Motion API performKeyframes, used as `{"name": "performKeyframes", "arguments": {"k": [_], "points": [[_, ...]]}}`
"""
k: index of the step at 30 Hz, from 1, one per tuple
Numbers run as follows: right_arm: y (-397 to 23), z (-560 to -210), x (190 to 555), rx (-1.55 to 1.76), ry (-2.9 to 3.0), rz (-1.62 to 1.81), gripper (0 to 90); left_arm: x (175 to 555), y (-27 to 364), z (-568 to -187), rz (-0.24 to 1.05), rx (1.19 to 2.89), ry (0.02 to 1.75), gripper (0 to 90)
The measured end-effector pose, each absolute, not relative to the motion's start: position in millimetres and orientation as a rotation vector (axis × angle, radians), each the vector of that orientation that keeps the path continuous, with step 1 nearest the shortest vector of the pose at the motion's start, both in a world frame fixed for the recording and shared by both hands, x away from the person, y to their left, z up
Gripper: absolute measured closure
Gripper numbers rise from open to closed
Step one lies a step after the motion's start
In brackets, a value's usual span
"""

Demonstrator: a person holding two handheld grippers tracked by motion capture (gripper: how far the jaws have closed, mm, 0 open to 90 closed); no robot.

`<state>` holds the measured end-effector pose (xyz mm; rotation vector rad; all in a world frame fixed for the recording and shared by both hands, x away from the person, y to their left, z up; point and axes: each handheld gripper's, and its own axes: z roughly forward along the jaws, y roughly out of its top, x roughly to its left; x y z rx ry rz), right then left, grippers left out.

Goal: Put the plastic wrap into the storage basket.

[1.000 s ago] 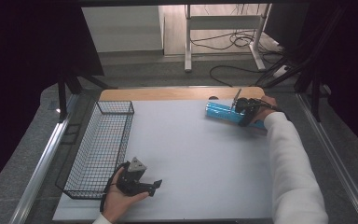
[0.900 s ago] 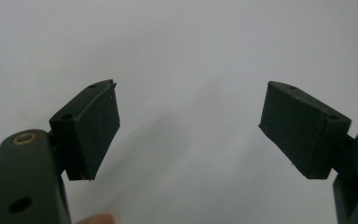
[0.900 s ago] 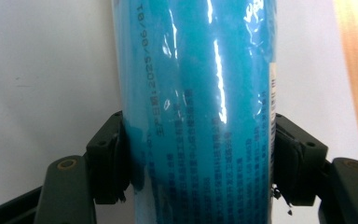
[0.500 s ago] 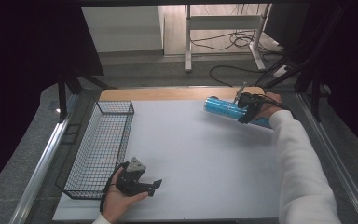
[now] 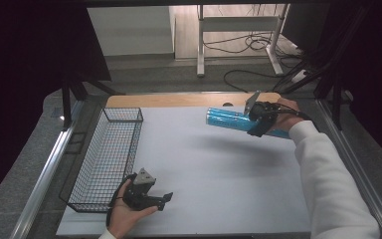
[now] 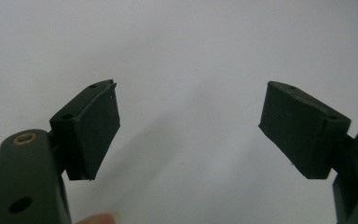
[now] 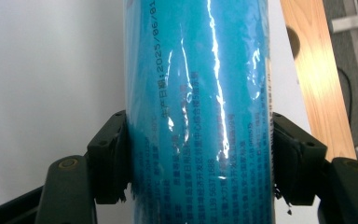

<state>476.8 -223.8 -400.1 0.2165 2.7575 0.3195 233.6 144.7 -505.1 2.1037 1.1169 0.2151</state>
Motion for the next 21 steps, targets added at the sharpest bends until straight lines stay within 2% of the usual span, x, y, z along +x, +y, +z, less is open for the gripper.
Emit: {"name": "performKeyframes", "arguments": {"k": [10,21], "points": [[-203.6,-389.8,437.8,0.090,2.756,0.356,31.9,226.8,146.4,-500.4,0.224,2.087,1.112,19.5],[-186.9,-406.8,403.5,-0.056,2.799,0.360,31.9,222.1,143.9,-491.3,0.260,2.072,1.100,19.0]]}}
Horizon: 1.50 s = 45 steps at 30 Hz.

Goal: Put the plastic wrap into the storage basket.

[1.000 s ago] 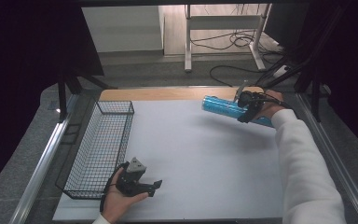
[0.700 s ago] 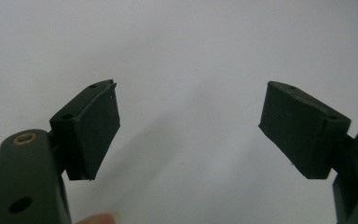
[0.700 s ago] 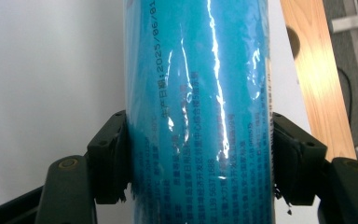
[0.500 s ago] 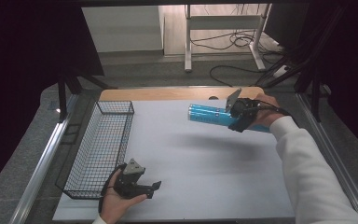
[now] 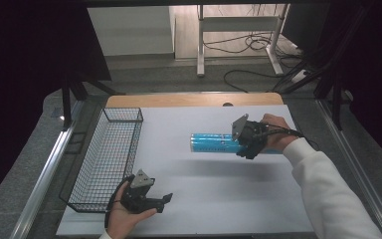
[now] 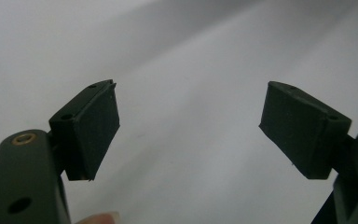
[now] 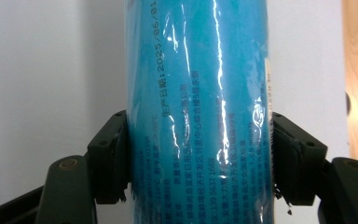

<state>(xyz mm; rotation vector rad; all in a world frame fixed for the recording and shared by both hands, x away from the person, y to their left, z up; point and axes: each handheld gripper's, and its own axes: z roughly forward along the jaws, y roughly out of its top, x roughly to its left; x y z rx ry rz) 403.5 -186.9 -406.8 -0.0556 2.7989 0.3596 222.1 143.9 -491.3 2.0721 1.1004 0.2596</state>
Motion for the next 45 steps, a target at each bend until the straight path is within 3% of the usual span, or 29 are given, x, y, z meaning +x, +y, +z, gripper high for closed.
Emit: {"name": "performKeyframes", "arguments": {"k": [17,33,45], "points": [[-145.4,-431.4,351.9,-0.373,2.854,0.368,31.9,214.9,135.0,-474.3,0.280,2.067,1.051,17.5],[-98.8,-471.9,332.0,-0.577,2.923,0.380,32.0,213.2,144.7,-473.2,0.276,2.049,1.065,17.5],[-83.7,-482.3,322.2,-0.681,2.956,0.412,31.9,214.4,144.5,-476.6,0.263,2.059,1.072,17.5]]}}
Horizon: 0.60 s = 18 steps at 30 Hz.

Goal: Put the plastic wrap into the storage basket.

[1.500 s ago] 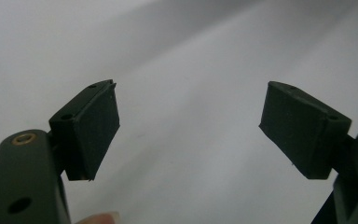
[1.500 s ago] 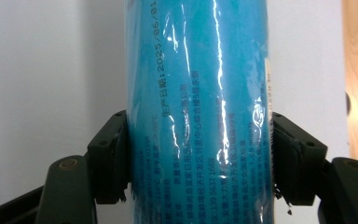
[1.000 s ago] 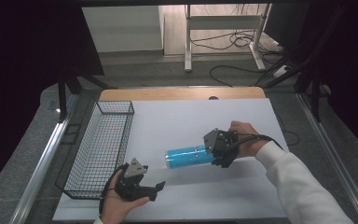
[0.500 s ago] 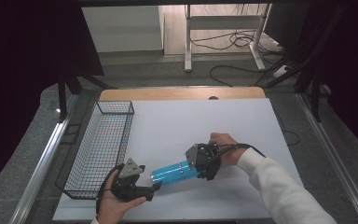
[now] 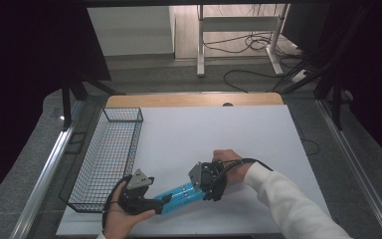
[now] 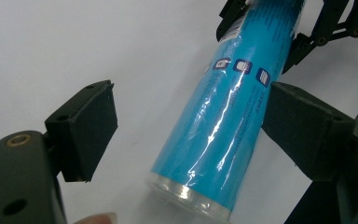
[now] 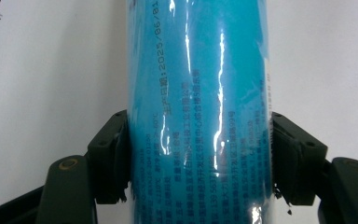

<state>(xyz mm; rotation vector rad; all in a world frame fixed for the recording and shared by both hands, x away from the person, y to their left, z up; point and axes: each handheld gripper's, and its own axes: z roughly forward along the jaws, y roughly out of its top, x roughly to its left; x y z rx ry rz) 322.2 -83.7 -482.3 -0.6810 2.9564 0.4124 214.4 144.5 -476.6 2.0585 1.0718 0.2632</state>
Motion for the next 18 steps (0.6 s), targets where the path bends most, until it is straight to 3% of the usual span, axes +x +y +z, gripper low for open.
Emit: {"name": "performKeyframes", "arguments": {"k": [14,16,17,18], "points": [[-82.6,-492.3,328.3,-0.662,3.006,0.403,30.6,216.7,146.2,-479.9,0.253,2.070,1.075,17.5],[-82.2,-492.0,329.4,-0.637,3.022,0.406,27.9,216.7,146.4,-480.0,0.254,2.068,1.074,17.6],[-83.6,-483.8,330.2,-0.551,3.032,0.478,18.9,216.5,146.9,-479.7,0.255,2.068,1.074,17.6],[-83.9,-481.5,330.8,-0.543,3.029,0.503,16.9,216.5,146.9,-479.7,0.255,2.068,1.074,17.6]]}}
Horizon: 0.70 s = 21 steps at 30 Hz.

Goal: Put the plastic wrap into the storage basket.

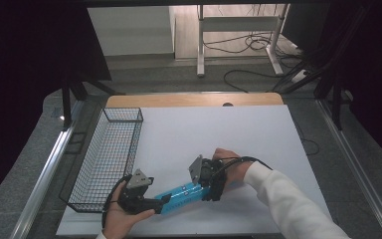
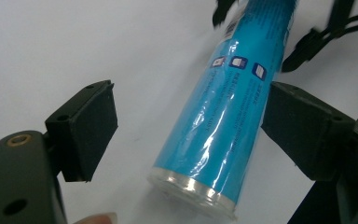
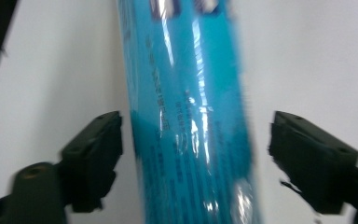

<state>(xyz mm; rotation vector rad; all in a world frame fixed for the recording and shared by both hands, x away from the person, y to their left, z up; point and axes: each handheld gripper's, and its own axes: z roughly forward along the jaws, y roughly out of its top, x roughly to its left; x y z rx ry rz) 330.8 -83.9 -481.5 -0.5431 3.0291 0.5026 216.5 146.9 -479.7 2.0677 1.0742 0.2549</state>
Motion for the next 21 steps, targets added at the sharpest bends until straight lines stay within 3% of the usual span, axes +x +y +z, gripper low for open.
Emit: {"name": "performKeyframes", "arguments": {"k": [9,21], "points": [[-147.2,-439.5,321.4,-0.071,2.878,0.938,13.3,218.6,146.6,-481.5,0.256,2.081,1.069,17.8],[-255.6,-462.3,282.9,0.870,2.549,1.015,14.5,235.1,113.1,-480.8,0.189,2.185,0.982,17.7]]}}
